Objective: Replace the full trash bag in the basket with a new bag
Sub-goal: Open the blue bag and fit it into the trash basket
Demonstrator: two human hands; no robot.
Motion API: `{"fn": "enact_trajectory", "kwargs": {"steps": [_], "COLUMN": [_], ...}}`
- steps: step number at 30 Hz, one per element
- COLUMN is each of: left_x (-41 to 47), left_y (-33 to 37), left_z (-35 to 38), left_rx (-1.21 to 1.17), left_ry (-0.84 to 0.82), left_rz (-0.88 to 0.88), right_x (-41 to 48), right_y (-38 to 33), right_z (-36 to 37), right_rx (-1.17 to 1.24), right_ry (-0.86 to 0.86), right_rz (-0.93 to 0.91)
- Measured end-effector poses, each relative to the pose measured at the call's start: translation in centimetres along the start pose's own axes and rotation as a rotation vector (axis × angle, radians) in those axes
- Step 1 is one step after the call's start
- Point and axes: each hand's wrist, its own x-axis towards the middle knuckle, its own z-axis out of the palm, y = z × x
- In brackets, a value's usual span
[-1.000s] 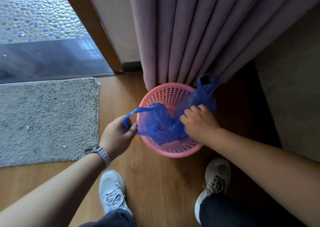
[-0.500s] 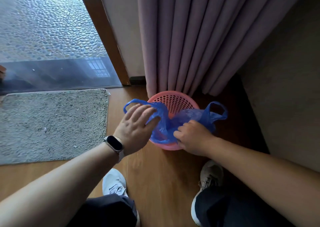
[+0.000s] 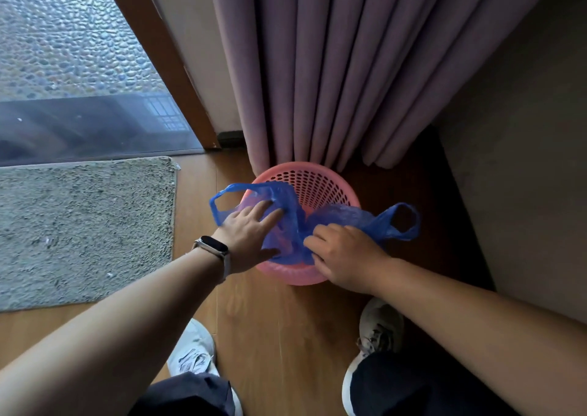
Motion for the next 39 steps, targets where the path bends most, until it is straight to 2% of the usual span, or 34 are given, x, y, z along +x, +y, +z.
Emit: {"fn": "enact_trajectory", "kwargs": {"steps": [4, 6, 11, 13, 16, 21, 23, 25, 28, 33, 36, 39], "left_x": [1.4, 2.1, 2.7, 2.8, 2.8, 2.6, 2.6, 2.5, 1.7, -0.2, -1.0, -1.5], "left_y": [-1.5, -2.2, -3.6, -3.9, -4.3, -4.4, -4.2, -3.8, -3.5, -4.5, -4.5, -4.6], "left_z": [0.4, 0.8, 2.4, 2.9, 3.4, 3.3, 3.2, 2.7, 1.9, 2.3, 2.1, 1.4], "left_rx": [-0.005, -0.018, 0.011, 0.053, 0.080, 0.057, 0.058, 0.057, 0.077, 0.131, 0.123, 0.135], "left_ry": [-0.006, 0.000, -0.041, -0.052, -0.085, -0.084, -0.084, -0.078, -0.086, -0.060, -0.023, 0.033], "left_rz": [-0.041, -0.036, -0.031, -0.029, -0.062, -0.113, -0.109, -0.083, -0.024, 0.258, 0.349, 0.344], "right_x": [1.6, 3.1, 6.7, 7.6, 8.1, 6.8, 5.8, 4.6, 2.9, 0.7, -0.9, -2.3], "right_y": [-0.4, -1.0, -0.5, 0.7, 2.7, 4.8, 5.0, 5.1, 5.4, 5.9, 5.9, 6.0], "right_z": [0.4, 0.9, 2.4, 2.7, 3.5, 3.1, 2.9, 2.5, 1.4, 0.9, 0.9, 1.1], "right_rx": [0.031, 0.092, 0.127, 0.069, -0.143, -0.352, -0.431, -0.381, -0.177, -0.161, -0.112, -0.010], "right_ry": [0.086, 0.027, -0.148, -0.220, -0.352, -0.348, -0.340, -0.327, -0.346, -0.316, -0.355, -0.323], "right_rz": [-0.108, -0.121, 0.090, 0.206, 0.301, 0.312, 0.200, 0.116, 0.104, 0.033, 0.065, 0.146]}}
